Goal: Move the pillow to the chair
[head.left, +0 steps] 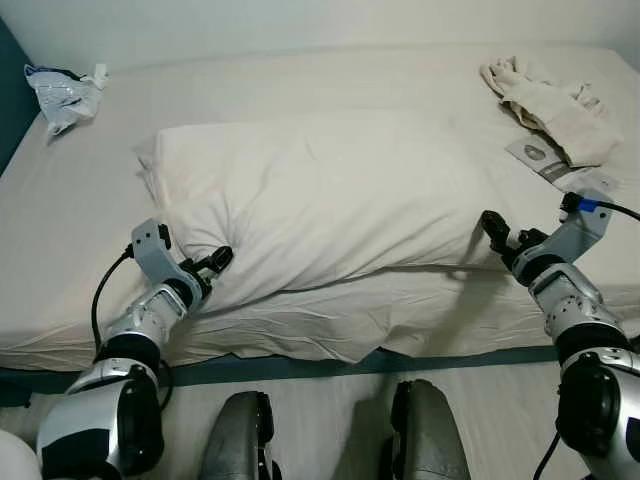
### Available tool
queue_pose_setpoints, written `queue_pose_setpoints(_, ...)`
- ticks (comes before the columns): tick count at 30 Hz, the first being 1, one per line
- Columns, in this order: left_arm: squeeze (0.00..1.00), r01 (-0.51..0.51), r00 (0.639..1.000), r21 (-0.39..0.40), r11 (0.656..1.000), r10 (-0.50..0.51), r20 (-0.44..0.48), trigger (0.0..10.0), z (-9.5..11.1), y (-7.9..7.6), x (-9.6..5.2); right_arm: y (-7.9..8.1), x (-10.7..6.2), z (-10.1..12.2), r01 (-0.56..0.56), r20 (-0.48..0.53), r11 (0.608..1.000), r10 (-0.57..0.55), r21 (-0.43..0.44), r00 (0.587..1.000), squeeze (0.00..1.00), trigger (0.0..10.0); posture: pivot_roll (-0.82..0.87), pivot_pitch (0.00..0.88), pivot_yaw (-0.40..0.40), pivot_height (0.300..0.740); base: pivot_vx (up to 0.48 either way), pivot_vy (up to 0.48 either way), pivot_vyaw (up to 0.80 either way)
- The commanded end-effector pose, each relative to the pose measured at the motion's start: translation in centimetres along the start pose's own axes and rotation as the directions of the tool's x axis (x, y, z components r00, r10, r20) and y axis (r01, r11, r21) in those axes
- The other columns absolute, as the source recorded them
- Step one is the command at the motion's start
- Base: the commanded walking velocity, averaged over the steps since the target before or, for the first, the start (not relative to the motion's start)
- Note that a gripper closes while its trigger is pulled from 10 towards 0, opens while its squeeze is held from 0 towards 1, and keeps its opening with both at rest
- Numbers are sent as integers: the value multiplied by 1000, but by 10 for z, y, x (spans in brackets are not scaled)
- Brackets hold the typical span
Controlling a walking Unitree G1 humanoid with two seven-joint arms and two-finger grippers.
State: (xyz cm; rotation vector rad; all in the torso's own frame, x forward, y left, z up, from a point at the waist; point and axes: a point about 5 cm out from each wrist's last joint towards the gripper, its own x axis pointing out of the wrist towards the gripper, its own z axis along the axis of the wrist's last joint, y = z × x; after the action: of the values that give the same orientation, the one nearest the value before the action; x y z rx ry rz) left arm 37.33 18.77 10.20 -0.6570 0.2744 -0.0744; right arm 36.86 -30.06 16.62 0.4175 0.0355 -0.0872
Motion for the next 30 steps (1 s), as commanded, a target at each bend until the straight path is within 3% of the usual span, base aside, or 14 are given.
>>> queue_pose_setpoints(1,0,3,995,-101,995,-13,-101,6902,-40,-6,-1,5,1,-9,-26,-30,1000,26,16,999,780,10000,-2,305,52,586,0,0,0)
queue_pose_setpoints(2,0,29,994,-127,991,-42,-97,0,-42,-13,1,8,2,-8,-39,-30,999,40,14,999,251,10000,-3,303,52,586,0,0,0)
queue_pose_setpoints(3,0,29,994,-127,991,-42,-97,0,-42,-13,1,8,2,-8,-39,-30,999,40,14,999,251,10000,-3,303,52,586,0,0,0)
queue_pose_setpoints(4,0,89,989,-143,986,-104,-102,0,-42,-23,3,10,3,-9,-55,-33,998,55,5,998,0,10000,-4,299,55,586,0,0,0)
queue_pose_setpoints(7,0,106,987,-142,984,-121,-105,0,-42,-25,4,11,3,-9,-58,-34,998,58,3,998,0,10000,-4,298,55,586,0,0,0)
queue_pose_setpoints(8,0,215,963,-89,973,-226,-145,0,-37,-30,3,11,3,-10,-61,-37,998,61,-4,997,0,10000,-1,291,57,586,0,0,0)
queue_pose_setpoints(10,0,314,929,-19,949,-311,-202,0,-33,-30,0,10,2,-11,-64,-44,998,63,-11,997,0,10000,3,290,58,586,0,0,0)
queue_pose_setpoints(21,0,410,885,88,908,-372,-280,0,-8,-12,-11,8,-1,-22,-69,-78,997,67,-25,995,0,10000,10,279,56,586,0,0,0)
queue_pose_setpoints(23,0,519,806,124,846,-436,-401,0,-7,-9,-19,10,-1,-22,-83,-84,996,80,-34,993,0,10000,12,274,55,586,0,0,0)
queue_pose_setpoints(24,0,519,806,124,846,-436,-401,0,-7,-9,-19,10,-1,-22,-83,-84,996,80,-34,993,0,10000,12,274,55,586,0,0,0)
queue_pose_setpoints(25,0,595,734,158,788,-454,-505,0,-3,-4,-27,13,0,-18,-129,-83,991,126,-35,989,0,10000,16,272,53,586,0,0,0)
queue_pose_setpoints(28,0,608,720,172,775,-448,-529,0,1,-1,-29,17,1,-15,-183,-81,983,181,-21,980,0,10000,18,269,54,586,0,0,0)
queue_pose_setpoints(29,0,618,712,200,760,-434,-553,0,17,5,-33,26,-1,-6,-372,-86,928,372,18,924,0,10000,19,268,54,586,0,0,0)
queue_pose_setpoints(30,0,620,711,207,757,-430,-557,0,22,6,-34,29,-3,-4,-435,-88,900,435,27,896,0,10000,19,268,54,586,0,0,0)
